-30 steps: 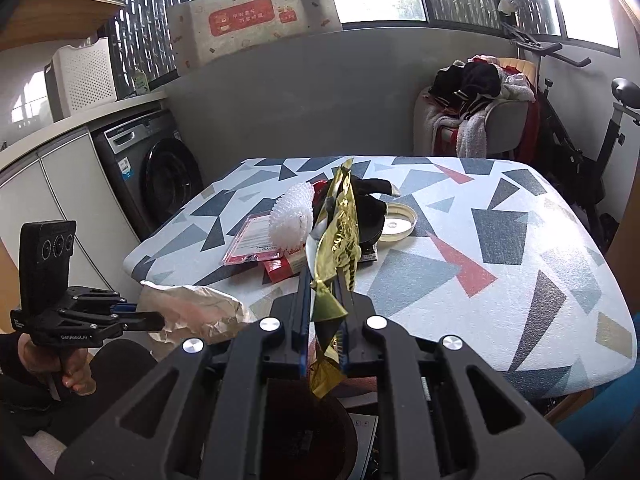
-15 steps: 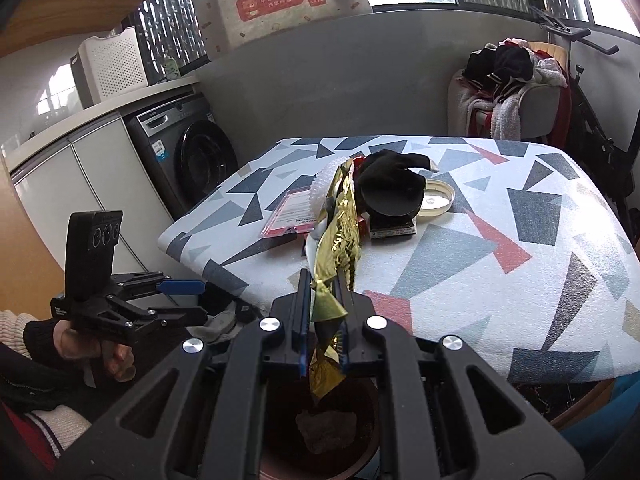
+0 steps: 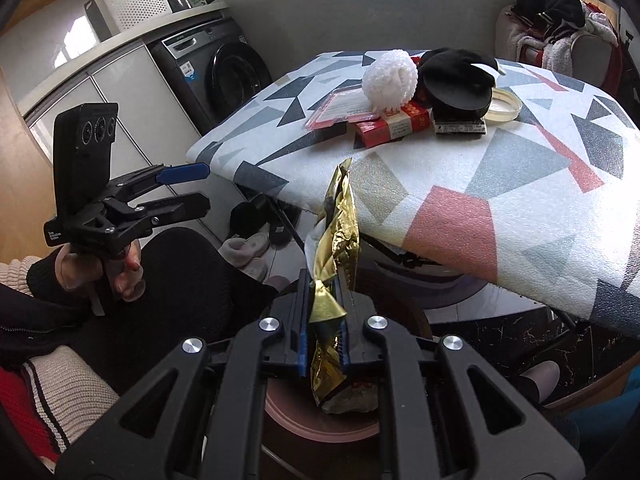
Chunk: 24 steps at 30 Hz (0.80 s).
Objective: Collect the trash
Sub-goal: 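Lower the foil into the bin and open the right gripper while the left drops the paper, then move the right gripper back over the ironing board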
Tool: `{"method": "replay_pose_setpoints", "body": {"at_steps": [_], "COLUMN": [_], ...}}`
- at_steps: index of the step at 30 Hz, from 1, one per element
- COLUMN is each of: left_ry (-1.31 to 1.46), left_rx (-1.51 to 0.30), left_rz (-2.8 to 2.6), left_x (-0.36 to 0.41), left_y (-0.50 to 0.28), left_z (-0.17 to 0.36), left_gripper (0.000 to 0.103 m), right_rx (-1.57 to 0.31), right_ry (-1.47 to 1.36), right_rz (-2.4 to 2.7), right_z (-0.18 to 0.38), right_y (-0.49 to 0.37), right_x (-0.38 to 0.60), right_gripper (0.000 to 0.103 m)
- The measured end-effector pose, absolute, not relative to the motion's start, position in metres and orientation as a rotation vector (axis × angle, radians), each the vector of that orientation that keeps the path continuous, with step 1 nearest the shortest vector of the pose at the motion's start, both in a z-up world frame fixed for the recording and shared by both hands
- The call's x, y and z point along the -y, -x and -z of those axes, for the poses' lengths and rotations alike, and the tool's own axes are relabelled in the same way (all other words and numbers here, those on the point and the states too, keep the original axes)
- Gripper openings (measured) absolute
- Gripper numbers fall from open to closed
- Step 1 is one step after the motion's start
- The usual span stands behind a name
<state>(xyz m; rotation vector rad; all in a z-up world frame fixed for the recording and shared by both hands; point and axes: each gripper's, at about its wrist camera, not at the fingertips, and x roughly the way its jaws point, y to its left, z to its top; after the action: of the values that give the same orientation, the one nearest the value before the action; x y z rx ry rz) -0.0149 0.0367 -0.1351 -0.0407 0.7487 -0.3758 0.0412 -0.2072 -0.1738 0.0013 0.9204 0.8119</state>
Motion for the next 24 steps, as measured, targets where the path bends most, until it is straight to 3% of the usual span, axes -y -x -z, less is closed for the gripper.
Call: {"method": "replay_pose_setpoints", "body": {"at_steps": [19, 21, 23, 24], "left_ry": [0.071, 0.075, 0.076, 0.075], "left_rx": [-0.773, -0.774, -0.774, -0.775], "left_rz": [0.338, 0.337, 0.336, 0.336], "left_x": [-0.040, -0.040, -0.040, -0.040], "left_y": [0.012, 0.012, 0.012, 0.012], "left_z": [0.147, 0.147, 0.147, 0.147], "left_gripper": [0.097, 0.097, 0.097, 0.097], "right_rx": [-1.054, -1.057, -1.048, -1.034], "right_ry": [0.066, 0.071, 0.077, 0.082], "right_rz": [-0.746, -0.733, -0.708, -0.693], "right_z": [0.221, 0.222, 0.221, 0.219], "right_y": [-0.052, -0.053, -0.053, -0.053], "right_x": [0.190, 0.190, 0.191, 0.192], "right_gripper": [0.022, 0.037, 0.070, 0.078]}}
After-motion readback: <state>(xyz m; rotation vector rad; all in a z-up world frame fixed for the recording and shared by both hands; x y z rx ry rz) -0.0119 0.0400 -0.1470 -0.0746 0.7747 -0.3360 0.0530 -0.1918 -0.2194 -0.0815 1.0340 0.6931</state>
